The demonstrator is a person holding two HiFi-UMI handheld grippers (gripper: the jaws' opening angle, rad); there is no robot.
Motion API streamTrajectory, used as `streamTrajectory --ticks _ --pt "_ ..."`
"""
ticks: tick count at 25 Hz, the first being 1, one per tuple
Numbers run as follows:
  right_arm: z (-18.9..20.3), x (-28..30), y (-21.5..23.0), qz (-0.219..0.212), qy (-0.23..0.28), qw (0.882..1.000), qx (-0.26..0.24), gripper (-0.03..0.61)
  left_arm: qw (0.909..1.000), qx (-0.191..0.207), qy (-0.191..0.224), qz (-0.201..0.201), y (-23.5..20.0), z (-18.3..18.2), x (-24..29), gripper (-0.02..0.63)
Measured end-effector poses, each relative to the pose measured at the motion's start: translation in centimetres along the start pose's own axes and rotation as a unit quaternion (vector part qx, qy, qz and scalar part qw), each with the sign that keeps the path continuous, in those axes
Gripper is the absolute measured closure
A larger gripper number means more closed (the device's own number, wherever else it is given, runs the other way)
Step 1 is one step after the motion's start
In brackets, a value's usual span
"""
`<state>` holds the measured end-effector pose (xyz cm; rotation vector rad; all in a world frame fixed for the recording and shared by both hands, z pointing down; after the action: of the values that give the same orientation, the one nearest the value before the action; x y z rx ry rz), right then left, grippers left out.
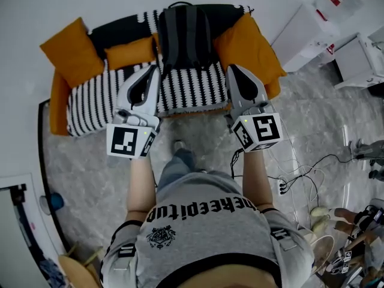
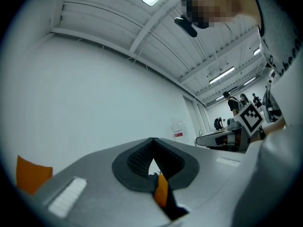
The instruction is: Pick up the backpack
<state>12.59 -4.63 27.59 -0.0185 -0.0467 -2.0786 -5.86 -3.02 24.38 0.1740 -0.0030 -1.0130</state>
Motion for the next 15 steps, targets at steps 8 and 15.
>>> streamTrajectory --ticks 8,15 --pt "0.0 5.6 0.1 0.014 -0.006 1.0 0.002 0.575 0.9999 -0.004 -0.004 0.016 -5.1 1.1 3.3 0.6" --pt "0.1 9.6 -0.3 0.03 -0.01 1.0 0.001 0.575 0.9994 -0.009 -0.001 0.034 -9.0 2.0 5.6 0.6"
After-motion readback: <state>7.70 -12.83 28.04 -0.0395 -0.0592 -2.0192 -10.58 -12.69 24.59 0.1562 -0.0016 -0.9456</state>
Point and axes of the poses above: the fingertips, and each gripper's own axes: x forward along the fingers, y to its right, z out of its underside, the point moved 2 cm from there along -x, backward along the fingers, and after that the axes turned 9 degrees about -y, right-handed, at the moved point
